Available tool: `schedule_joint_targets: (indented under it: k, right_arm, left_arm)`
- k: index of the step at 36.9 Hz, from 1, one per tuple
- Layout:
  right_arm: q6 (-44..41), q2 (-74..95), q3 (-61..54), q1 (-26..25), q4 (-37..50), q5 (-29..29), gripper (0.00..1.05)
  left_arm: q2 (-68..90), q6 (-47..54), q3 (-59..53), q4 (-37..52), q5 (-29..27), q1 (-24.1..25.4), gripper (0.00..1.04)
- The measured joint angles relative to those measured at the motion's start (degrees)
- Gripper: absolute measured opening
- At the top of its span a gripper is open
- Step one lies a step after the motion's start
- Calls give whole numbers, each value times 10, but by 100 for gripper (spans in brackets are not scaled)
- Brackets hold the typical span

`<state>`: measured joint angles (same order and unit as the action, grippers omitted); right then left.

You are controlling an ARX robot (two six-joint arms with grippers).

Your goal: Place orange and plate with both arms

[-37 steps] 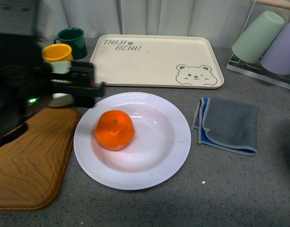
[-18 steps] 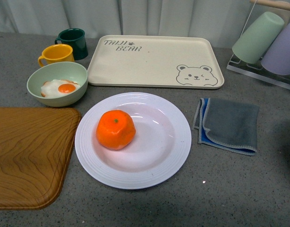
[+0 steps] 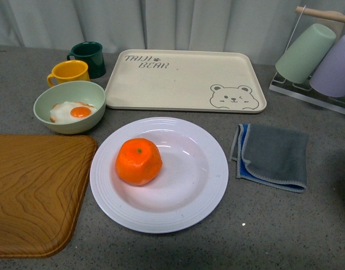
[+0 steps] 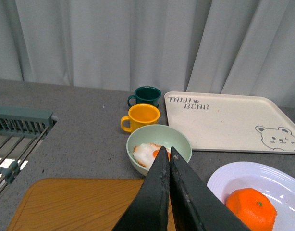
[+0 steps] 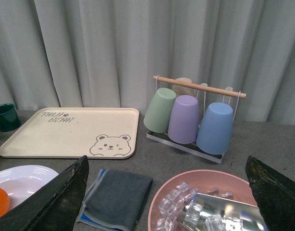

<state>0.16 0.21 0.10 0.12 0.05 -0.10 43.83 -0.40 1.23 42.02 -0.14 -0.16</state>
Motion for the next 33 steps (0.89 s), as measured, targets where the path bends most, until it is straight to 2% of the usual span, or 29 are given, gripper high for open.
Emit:
schedule_joint_targets:
  k: [18, 33]
  right_arm:
    - [0, 0, 0, 0, 0, 0, 95]
    - [0, 0, 0, 0, 0, 0, 95]
  left_arm:
    - [-207, 0, -1, -189, 0, 0, 4]
    - [-303, 0, -1, -283, 0, 0, 4]
